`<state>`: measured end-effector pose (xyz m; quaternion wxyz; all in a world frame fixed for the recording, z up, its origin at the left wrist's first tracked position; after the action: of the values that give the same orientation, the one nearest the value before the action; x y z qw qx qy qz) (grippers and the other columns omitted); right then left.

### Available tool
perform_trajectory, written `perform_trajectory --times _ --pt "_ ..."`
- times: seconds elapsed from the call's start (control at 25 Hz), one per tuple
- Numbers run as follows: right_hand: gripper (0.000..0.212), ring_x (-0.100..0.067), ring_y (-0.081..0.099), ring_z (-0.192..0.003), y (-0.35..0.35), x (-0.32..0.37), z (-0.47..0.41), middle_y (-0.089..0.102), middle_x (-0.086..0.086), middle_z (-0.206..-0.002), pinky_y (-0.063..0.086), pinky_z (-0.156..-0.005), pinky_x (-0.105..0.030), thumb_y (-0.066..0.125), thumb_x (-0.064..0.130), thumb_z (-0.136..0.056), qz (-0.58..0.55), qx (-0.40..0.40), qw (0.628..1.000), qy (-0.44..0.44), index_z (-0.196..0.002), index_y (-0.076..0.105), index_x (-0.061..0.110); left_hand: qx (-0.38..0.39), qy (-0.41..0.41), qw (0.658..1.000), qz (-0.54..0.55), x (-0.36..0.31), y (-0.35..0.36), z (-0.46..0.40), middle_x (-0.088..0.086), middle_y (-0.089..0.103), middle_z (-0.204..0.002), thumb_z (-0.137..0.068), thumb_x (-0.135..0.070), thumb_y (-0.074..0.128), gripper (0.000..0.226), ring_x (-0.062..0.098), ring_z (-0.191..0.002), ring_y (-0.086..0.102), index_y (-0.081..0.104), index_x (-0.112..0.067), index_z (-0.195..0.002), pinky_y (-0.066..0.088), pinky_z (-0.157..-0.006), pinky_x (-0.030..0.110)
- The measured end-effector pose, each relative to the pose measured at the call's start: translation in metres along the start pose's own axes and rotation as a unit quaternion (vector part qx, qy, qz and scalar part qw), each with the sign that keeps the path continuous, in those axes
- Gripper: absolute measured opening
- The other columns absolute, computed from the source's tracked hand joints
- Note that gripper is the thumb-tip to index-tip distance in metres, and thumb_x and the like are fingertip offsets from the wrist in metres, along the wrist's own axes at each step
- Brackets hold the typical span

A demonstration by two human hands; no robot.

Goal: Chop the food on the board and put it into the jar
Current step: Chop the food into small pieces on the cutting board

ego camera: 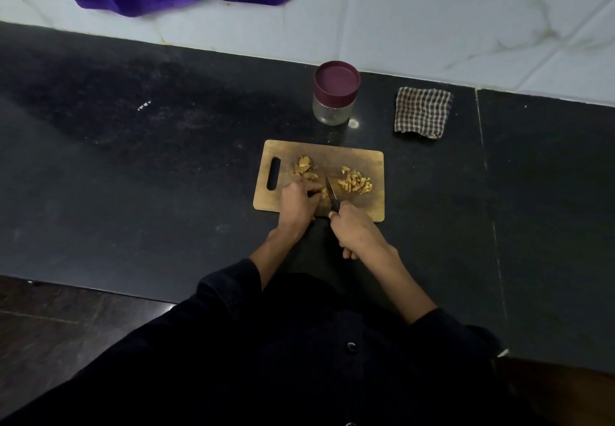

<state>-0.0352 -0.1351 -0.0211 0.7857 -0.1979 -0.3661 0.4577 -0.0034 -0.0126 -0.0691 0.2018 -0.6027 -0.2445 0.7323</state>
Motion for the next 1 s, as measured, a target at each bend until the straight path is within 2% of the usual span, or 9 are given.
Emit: perform_trajectory --times 0.08,0.16,0.24,0.36,0.52,0.68,0.88,1.0 --pt "0.028 -0.028 0.070 -0.071 0.009 -0.001 0.001 0.064 -0.014 -0.097 0.058 -0.061 -0.039 0.035 0.030 -0.105 0.006 -0.015 1.000 -0.001 -0.120 0.044 0.008 -0.001 -0.006 1.000 -0.001 0.000 0.000 0.000 0.006 0.067 -0.114 -0.086 -0.006 0.066 0.023 0.021 -0.083 0.068 0.071 -0.009 -0.108 0.059 -0.072 0.039" --pt "0.024 -0.034 0.066 -0.092 0.021 -0.004 0.003 0.063 -0.017 -0.108 0.054 -0.074 -0.045 0.036 0.027 -0.104 0.029 -0.043 0.998 -0.017 -0.117 0.043 0.008 -0.006 -0.013 1.000 -0.002 0.001 0.000 -0.001 0.007 0.066 -0.115 -0.085 -0.007 0.067 0.022 0.022 -0.081 0.067 0.071 -0.009 -0.107 0.059 -0.072 0.038" --pt "0.021 -0.038 0.062 -0.103 0.026 -0.008 0.005 0.063 -0.019 -0.114 0.046 -0.076 -0.044 0.035 0.024 -0.104 0.048 -0.061 0.996 -0.037 -0.116 0.042 0.008 -0.008 -0.017 1.000 -0.002 0.001 0.001 0.000 0.007 0.064 -0.117 -0.085 -0.007 0.067 0.022 0.023 -0.082 0.067 0.071 -0.007 -0.107 0.058 -0.072 0.037" --pt "0.021 -0.038 0.061 -0.104 0.028 -0.016 0.006 0.063 -0.020 -0.113 0.043 -0.073 -0.042 0.035 0.024 -0.105 0.053 -0.070 0.995 -0.054 -0.116 0.042 0.007 -0.005 -0.016 1.000 -0.006 -0.003 0.000 0.001 0.005 0.064 -0.117 -0.086 -0.008 0.067 0.023 0.020 -0.082 0.067 0.070 -0.007 -0.109 0.058 -0.069 0.031" --pt "0.025 -0.037 0.062 -0.102 0.028 -0.026 0.014 0.063 -0.020 -0.111 0.042 -0.072 -0.039 0.036 0.027 -0.105 0.043 -0.081 0.993 -0.068 -0.118 0.044 0.007 -0.003 -0.004 1.000 -0.013 -0.004 -0.003 0.002 0.007 0.064 -0.118 -0.085 -0.008 0.067 0.025 0.019 -0.084 0.067 0.070 -0.008 -0.110 0.058 -0.075 0.036" --pt "0.028 -0.036 0.060 -0.104 0.024 -0.026 0.013 0.062 -0.019 -0.113 0.040 -0.071 -0.037 0.036 0.028 -0.105 0.040 -0.083 0.994 -0.059 -0.122 0.045 0.006 -0.009 -0.004 1.000 -0.026 -0.006 -0.003 0.004 0.008 0.064 -0.118 -0.085 -0.007 0.068 0.025 0.020 -0.085 0.067 0.070 -0.008 -0.110 0.058 -0.077 0.036" --pt "0.028 -0.036 0.060 -0.106 0.023 -0.021 0.012 0.061 -0.019 -0.118 0.042 -0.073 -0.038 0.035 0.024 -0.105 0.061 -0.057 0.996 -0.034 -0.123 0.045 0.006 -0.005 0.001 1.000 -0.028 -0.010 -0.004 0.005 0.008 0.064 -0.118 -0.085 -0.007 0.067 0.024 0.020 -0.085 0.067 0.070 -0.008 -0.109 0.057 -0.078 0.035" --pt "0.028 -0.035 0.063 -0.098 0.025 -0.027 0.014 0.060 -0.017 -0.115 0.053 -0.077 -0.045 0.035 0.027 -0.104 0.050 -0.041 0.998 -0.026 -0.123 0.045 0.008 -0.003 -0.001 1.000 -0.029 -0.014 -0.007 0.007 0.007 0.064 -0.118 -0.086 -0.007 0.066 0.024 0.019 -0.084 0.067 0.070 -0.007 -0.110 0.058 -0.078 0.033"
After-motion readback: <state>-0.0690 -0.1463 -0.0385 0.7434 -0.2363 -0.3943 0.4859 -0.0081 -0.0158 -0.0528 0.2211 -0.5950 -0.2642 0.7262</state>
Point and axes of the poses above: each hand's wrist, its own z-axis away from the middle knuckle, its own y-axis out of the palm, x = y × z, the point moved 3 cm from there along -z, towards the middle knuckle
